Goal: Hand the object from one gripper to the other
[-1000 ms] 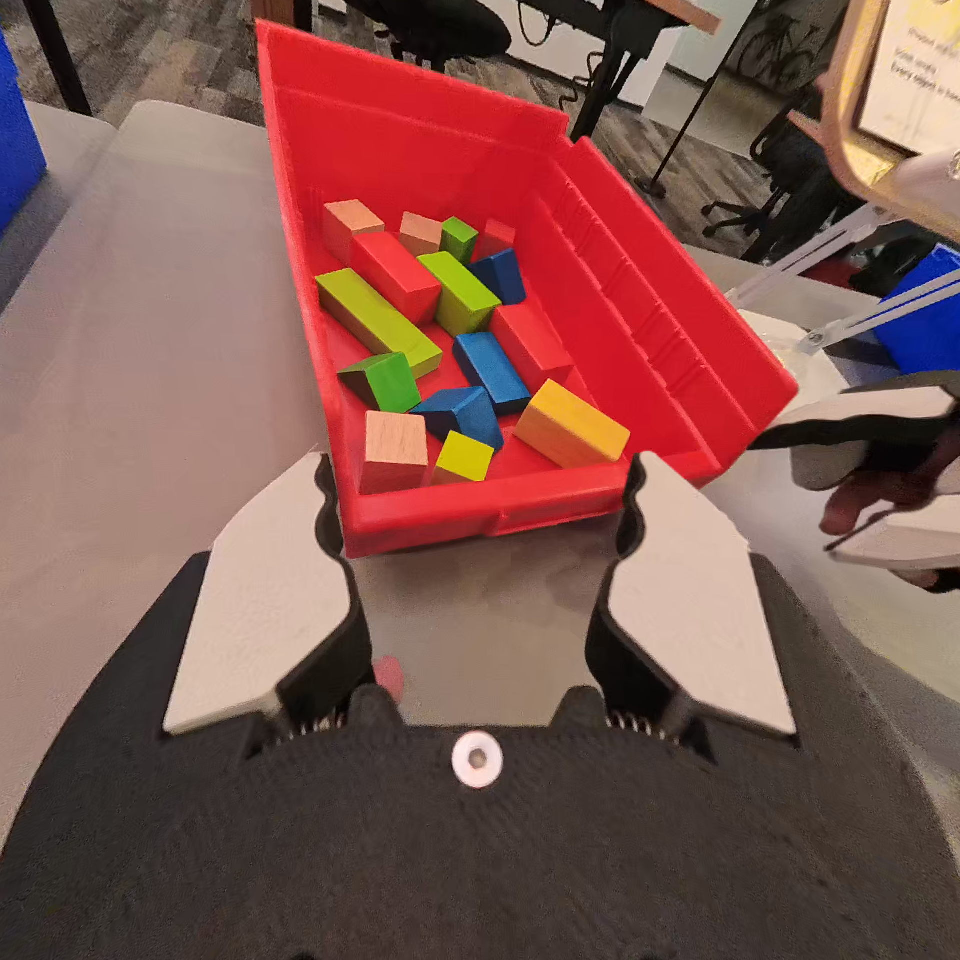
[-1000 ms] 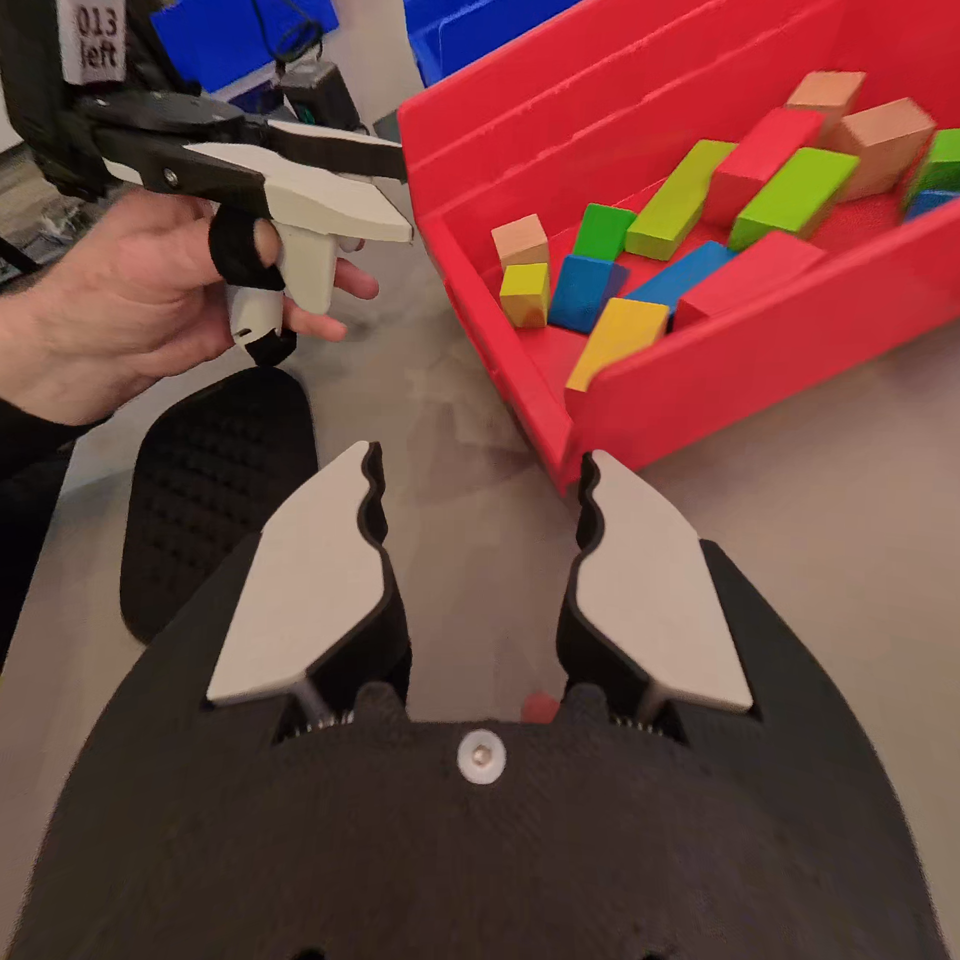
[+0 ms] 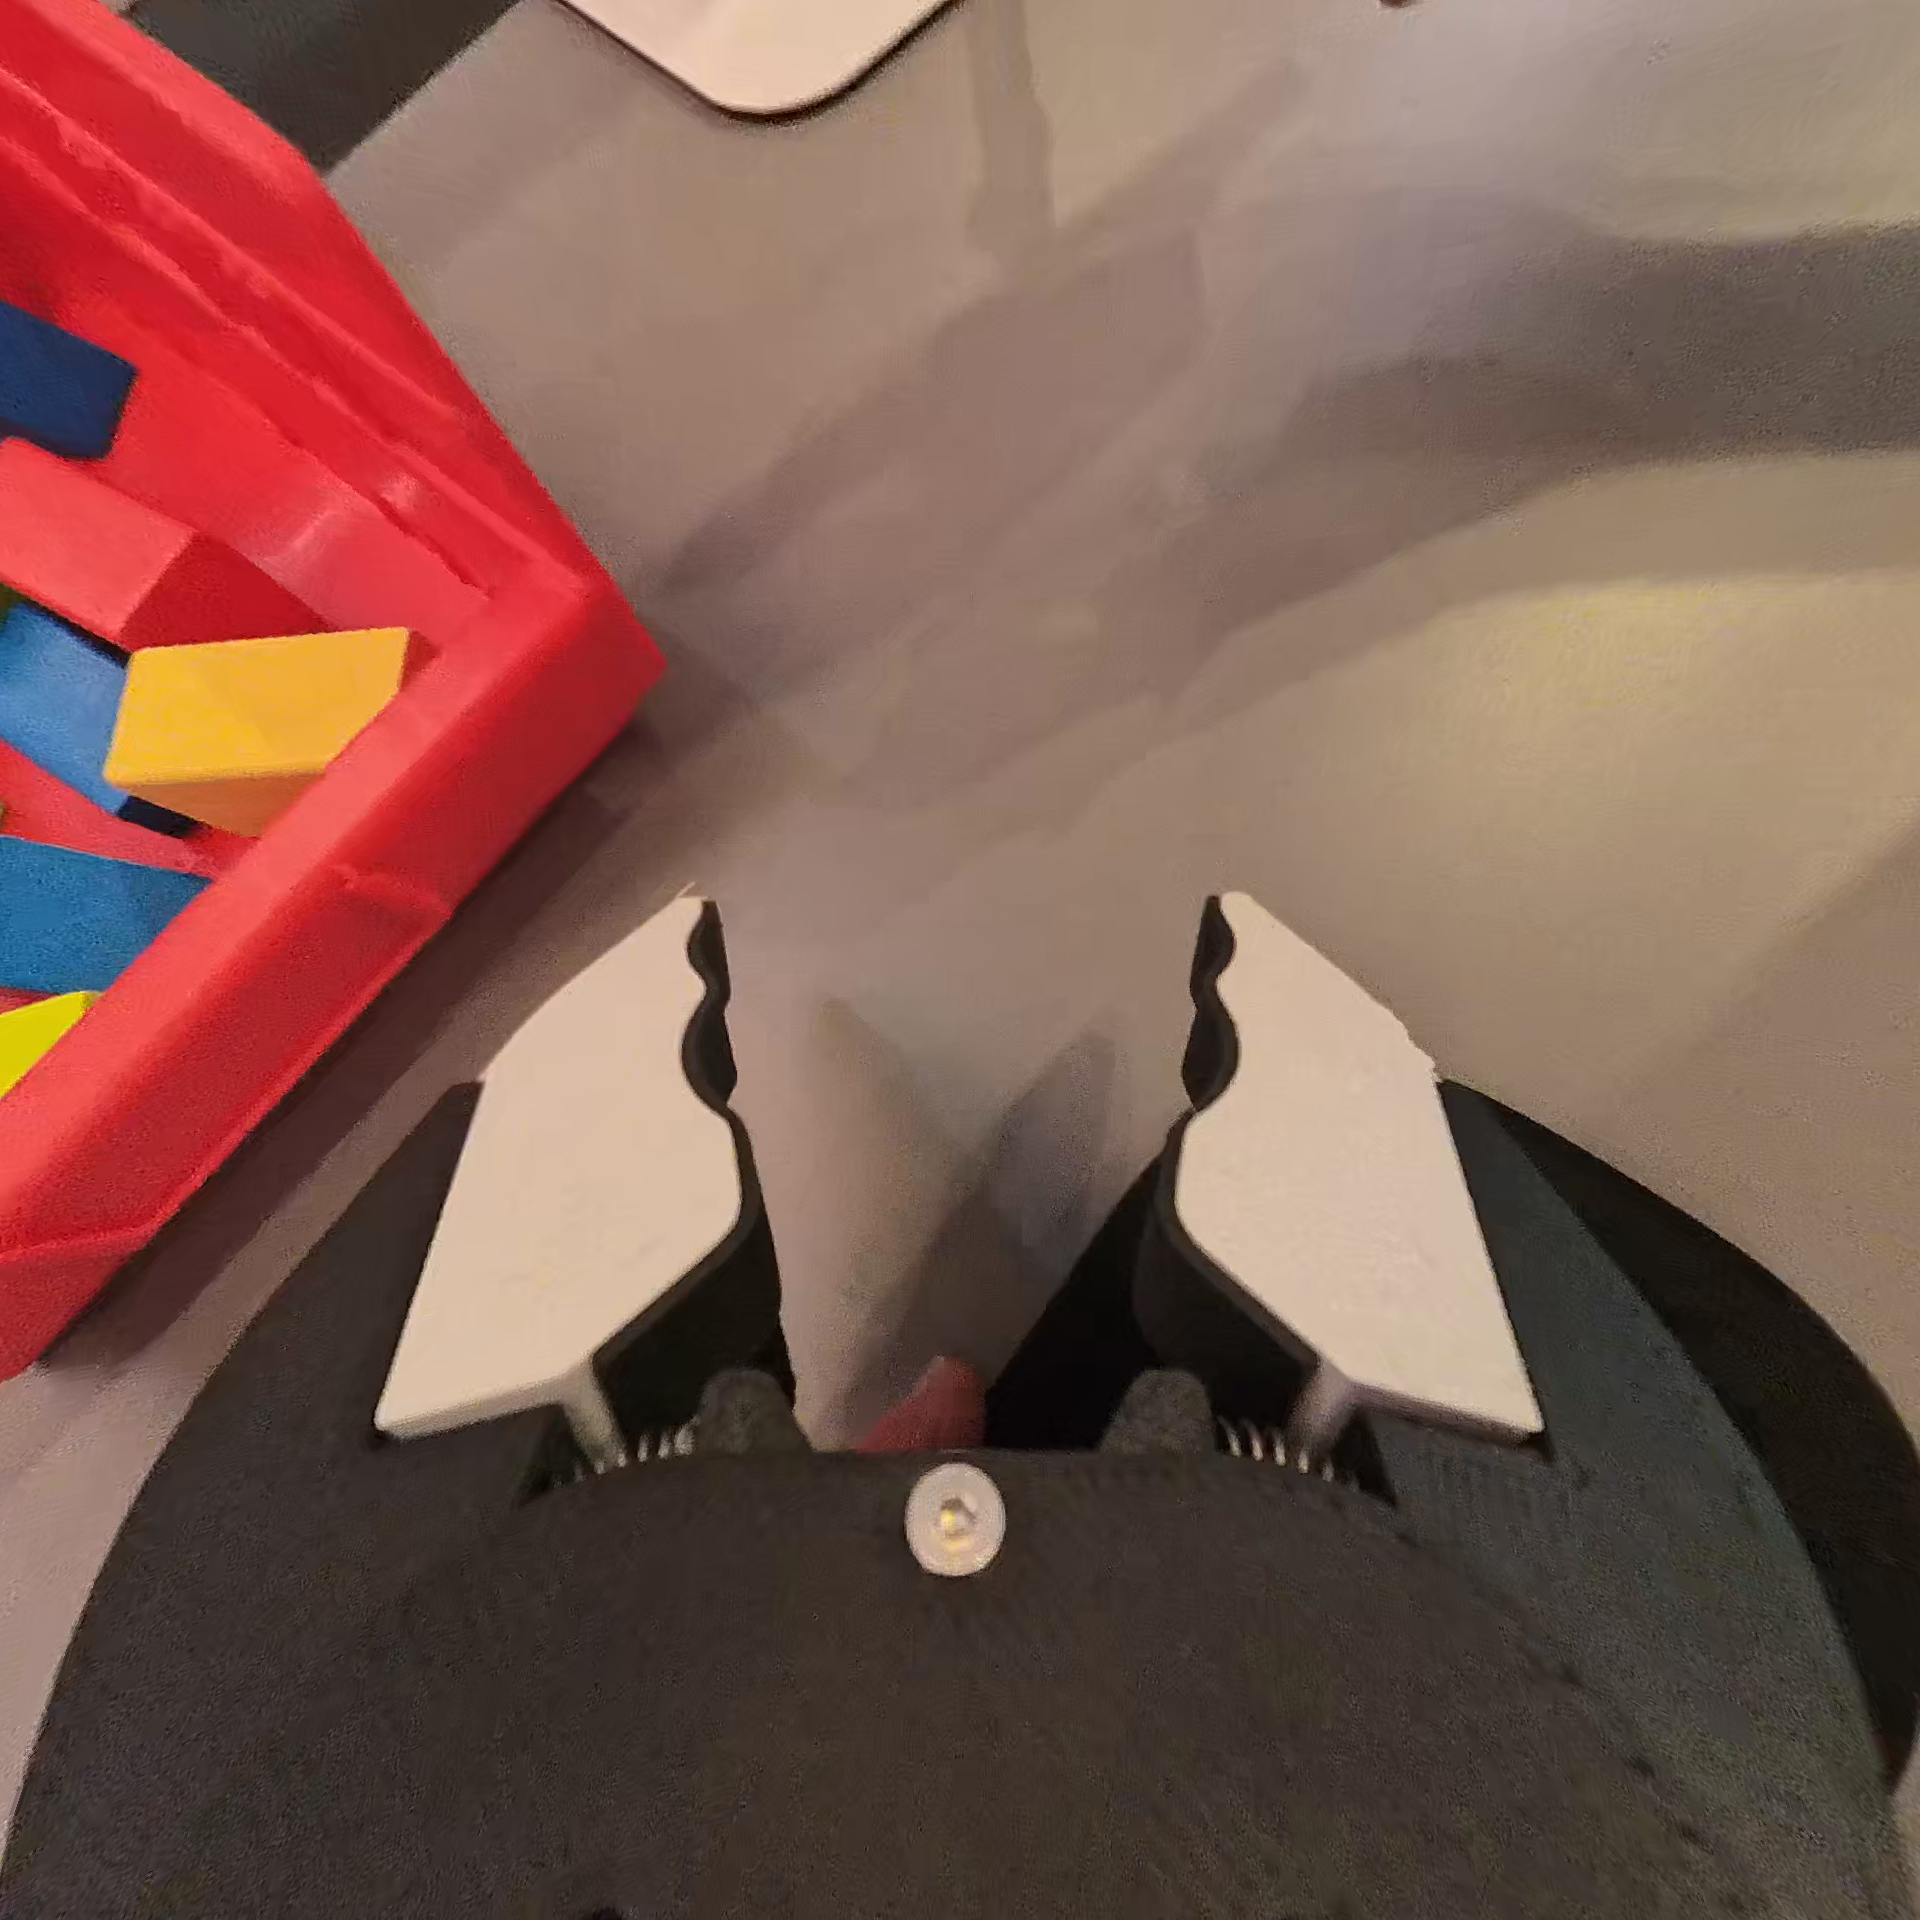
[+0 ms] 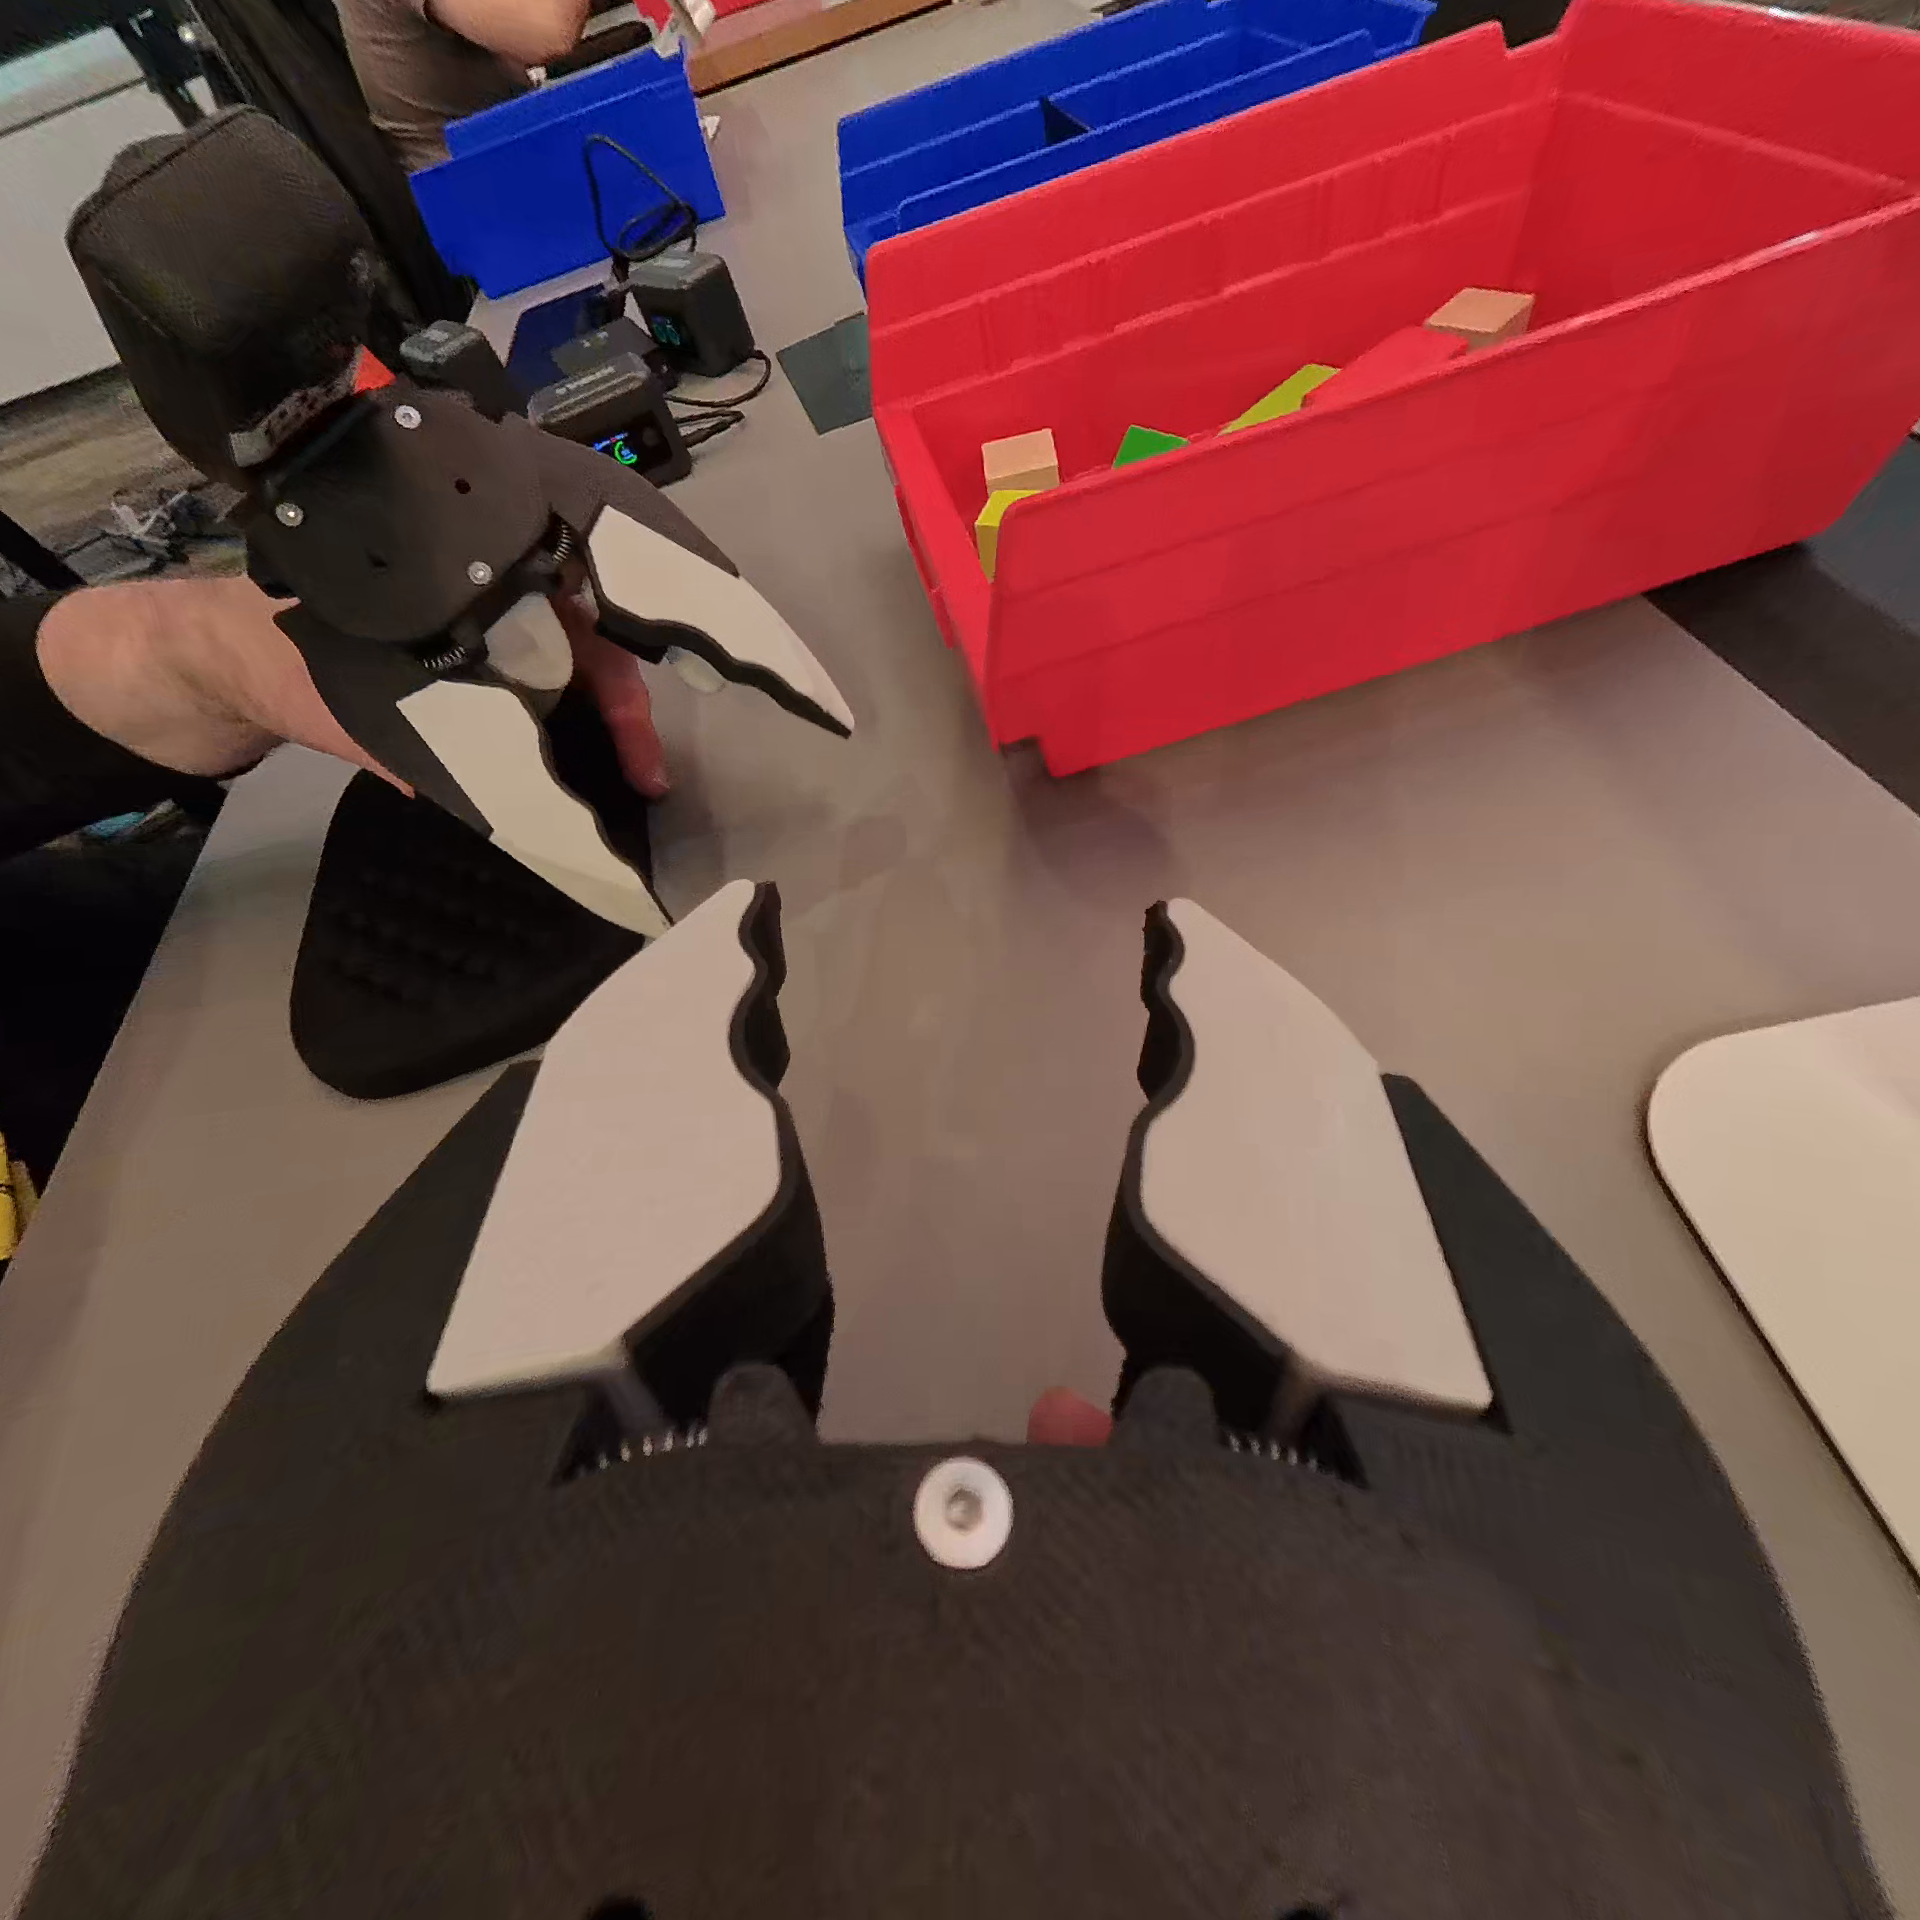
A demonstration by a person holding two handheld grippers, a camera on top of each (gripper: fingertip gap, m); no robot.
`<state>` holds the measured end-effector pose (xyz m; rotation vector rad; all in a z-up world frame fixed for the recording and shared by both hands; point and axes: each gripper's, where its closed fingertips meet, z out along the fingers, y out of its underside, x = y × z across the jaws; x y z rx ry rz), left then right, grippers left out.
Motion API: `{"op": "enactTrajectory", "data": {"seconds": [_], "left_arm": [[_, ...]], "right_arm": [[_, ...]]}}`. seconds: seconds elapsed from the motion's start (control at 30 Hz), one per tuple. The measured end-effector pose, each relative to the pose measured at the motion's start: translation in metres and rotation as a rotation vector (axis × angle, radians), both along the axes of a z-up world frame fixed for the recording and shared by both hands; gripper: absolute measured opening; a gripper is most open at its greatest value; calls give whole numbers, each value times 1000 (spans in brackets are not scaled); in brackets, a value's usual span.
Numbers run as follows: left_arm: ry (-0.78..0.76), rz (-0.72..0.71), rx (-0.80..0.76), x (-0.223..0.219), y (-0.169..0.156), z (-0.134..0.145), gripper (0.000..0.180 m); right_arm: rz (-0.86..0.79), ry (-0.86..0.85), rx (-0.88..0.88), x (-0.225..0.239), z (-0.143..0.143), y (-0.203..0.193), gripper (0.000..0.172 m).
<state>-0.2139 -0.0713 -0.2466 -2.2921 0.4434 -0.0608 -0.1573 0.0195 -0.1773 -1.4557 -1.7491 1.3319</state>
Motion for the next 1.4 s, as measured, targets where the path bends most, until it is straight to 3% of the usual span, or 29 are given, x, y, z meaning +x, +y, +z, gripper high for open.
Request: {"op": "enactTrajectory", "data": {"seconds": [0.5,0.77,0.87,1.17,1.4], "left_arm": [[2,43,3,31,-19,0,84],[-40,153,41,16,-15,5,81],[-59,184,34,12,-14,3,72],[34,187,-92,11,-14,-18,68],[-28,202,-140,10,-13,-23,65]], "right_arm": [[91,-48,147,-5,-23,-21,65],[68,-90,174,-4,-43,-13,66],[57,-108,161,-3,-50,-9,66],[67,-139,181,-3,-63,-13,65],[75,-148,208,-3,-66,-16,65]]}}
